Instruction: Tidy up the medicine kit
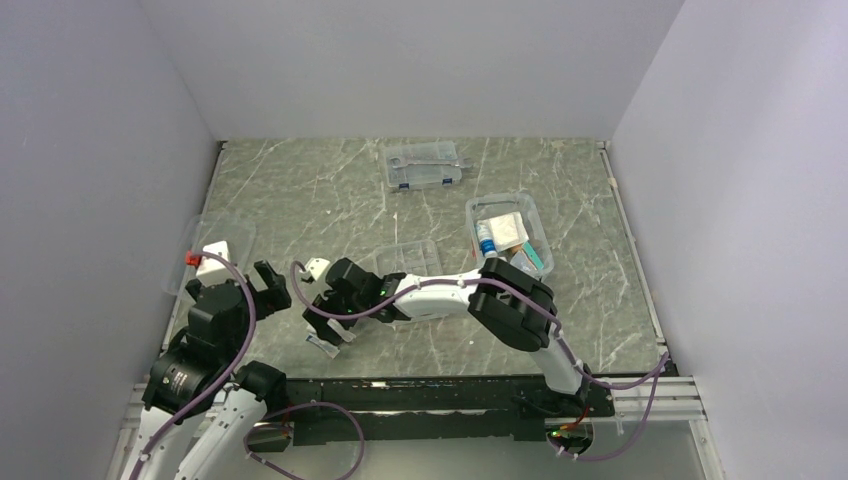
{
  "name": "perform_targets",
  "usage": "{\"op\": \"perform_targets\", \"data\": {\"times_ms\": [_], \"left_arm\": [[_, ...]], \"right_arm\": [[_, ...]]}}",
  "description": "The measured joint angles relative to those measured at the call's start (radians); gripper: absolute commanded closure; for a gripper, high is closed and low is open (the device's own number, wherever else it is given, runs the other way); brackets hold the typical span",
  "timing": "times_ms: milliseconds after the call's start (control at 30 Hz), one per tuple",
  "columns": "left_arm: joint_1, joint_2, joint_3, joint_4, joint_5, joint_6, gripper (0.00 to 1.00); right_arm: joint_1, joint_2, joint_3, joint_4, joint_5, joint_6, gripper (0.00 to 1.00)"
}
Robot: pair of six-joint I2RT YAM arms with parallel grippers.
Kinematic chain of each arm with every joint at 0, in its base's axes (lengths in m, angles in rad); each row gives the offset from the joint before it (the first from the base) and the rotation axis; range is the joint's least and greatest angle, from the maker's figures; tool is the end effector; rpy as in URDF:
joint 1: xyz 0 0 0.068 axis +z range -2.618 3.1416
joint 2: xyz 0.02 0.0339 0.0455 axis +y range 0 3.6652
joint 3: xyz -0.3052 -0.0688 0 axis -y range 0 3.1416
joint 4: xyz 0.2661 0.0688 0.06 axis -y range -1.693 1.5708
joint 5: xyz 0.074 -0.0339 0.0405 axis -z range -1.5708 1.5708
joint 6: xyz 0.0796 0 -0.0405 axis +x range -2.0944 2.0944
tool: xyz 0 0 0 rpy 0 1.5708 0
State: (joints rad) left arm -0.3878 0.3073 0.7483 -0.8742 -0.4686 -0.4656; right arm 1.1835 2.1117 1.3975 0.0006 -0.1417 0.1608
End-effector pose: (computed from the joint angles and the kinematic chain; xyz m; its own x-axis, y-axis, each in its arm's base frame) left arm 0.0837 0.0046 0.3128 -0.3283 -0.2986 -0.8961 -0.2121 0.9478 -0.2381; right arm 0.1909 0.4978 0.1462 -0.3972 -0.5542 -0.7315 -0.9051 0.3685 0.2123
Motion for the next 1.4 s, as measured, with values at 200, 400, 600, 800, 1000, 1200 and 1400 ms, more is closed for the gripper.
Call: {"op": "perform_targets", "data": {"times_ms": [200, 400, 600, 800, 1000, 1200, 1400], "left_arm": [[0.0, -0.032, 0.0, 0.0, -0.002, -0.001, 0.01], [0.0, -0.06, 0.0, 0.0, -0.008, -0.003, 0.01], [0.0, -0.068, 0.0, -0.001, -0.01, -0.004, 0.01], [0.0, -0.095, 0.0, -0.004, -0.024, -0.01, 0.02], [0.0, -0.109, 0.0, -0.006, -0.027, -0.015, 0.01], [0.0, -0.109, 0.0, -0.007, -0.027, -0.018, 0.01], [0.0, -0.109, 0.0, -0.008, -0.027, -0.018, 0.01]], "right_arm": [[0.008, 0.002, 0.0, 0.001, 0.002, 0.0, 0.0], [0.027, 0.002, 0.0, 0.001, 0.004, 0.002, 0.0], [0.061, 0.003, 0.0, 0.001, 0.016, 0.003, 0.0], [0.084, 0.004, 0.0, 0.0, 0.053, 0.003, 0.0], [0.109, 0.006, -0.002, -0.003, 0.128, 0.001, 0.03], [0.14, 0.013, -0.003, 0.0, 0.223, 0.001, 0.11], [0.156, 0.019, -0.004, 0.003, 0.29, 0.011, 0.28]]}}
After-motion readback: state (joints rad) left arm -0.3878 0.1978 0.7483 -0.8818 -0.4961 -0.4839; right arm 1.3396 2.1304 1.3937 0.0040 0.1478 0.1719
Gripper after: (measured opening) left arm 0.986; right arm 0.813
